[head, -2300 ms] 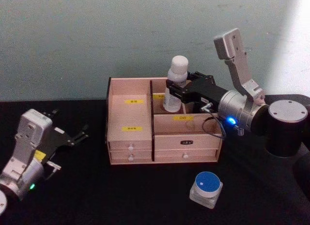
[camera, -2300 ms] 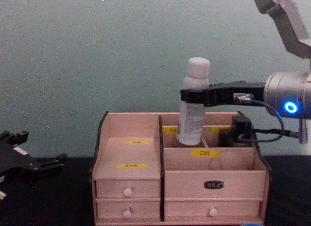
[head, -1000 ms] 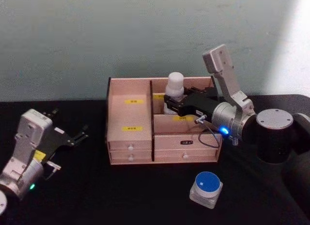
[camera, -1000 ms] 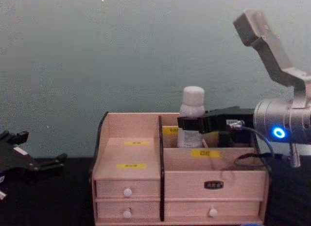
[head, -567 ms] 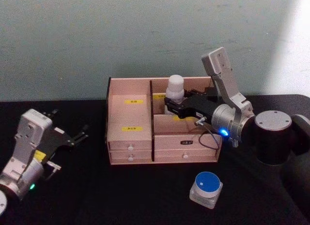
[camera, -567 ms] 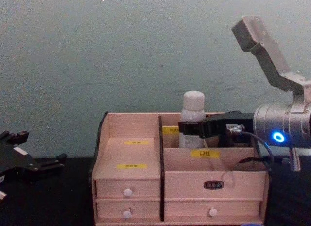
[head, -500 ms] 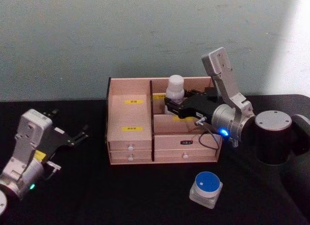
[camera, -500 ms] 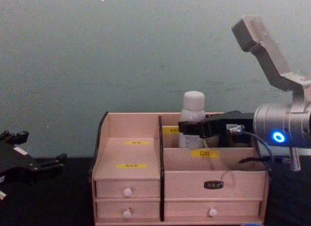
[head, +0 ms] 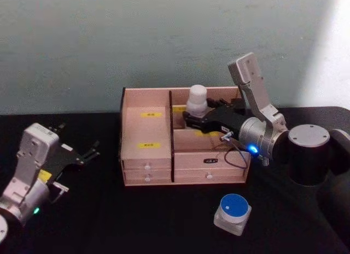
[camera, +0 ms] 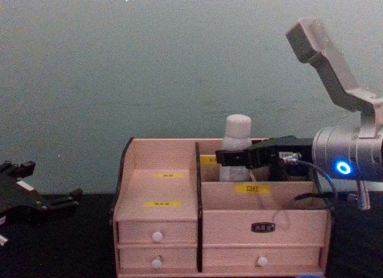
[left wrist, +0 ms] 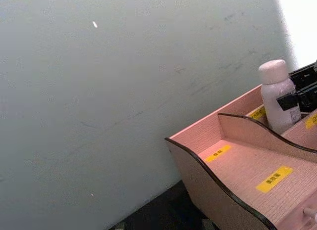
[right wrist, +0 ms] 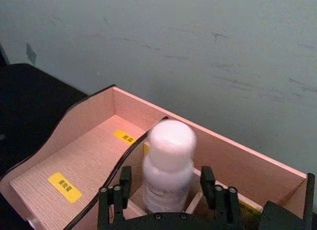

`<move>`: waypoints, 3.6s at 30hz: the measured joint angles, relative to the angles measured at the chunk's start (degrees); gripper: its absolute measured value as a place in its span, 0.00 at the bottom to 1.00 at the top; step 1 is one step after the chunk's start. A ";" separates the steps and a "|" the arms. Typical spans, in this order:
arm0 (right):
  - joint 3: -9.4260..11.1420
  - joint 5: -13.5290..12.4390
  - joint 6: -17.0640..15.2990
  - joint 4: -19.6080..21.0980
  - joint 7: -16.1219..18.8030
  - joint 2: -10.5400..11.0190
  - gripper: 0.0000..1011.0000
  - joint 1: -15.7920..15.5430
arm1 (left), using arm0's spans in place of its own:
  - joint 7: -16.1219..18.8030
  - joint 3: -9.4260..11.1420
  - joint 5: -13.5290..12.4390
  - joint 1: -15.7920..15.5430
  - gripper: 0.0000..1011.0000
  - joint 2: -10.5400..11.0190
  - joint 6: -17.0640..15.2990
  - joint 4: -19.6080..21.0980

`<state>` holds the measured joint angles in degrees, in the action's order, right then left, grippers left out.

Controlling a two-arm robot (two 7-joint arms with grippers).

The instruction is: Pick up the facial cleanser and watermelon frost from the table and place them into the tiered storage box.

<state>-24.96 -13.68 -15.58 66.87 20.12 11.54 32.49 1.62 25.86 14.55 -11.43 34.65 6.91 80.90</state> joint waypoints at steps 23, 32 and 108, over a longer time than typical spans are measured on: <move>0.61 -0.61 0.02 1.40 0.46 0.42 0.99 -0.69 | 0.00 0.00 0.00 0.00 0.99 0.00 0.00 0.00; 2.22 -2.37 -1.26 7.90 1.36 3.02 0.99 -3.74 | 0.00 0.00 0.00 0.00 0.99 0.00 0.00 0.00; -2.69 -11.55 -6.61 26.78 7.57 25.57 0.99 -21.16 | 0.00 0.00 0.00 0.00 0.99 0.00 0.00 0.00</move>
<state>-27.65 -25.23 -22.19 93.65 27.69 37.11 11.33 1.62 25.86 14.55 -11.43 34.65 6.91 80.90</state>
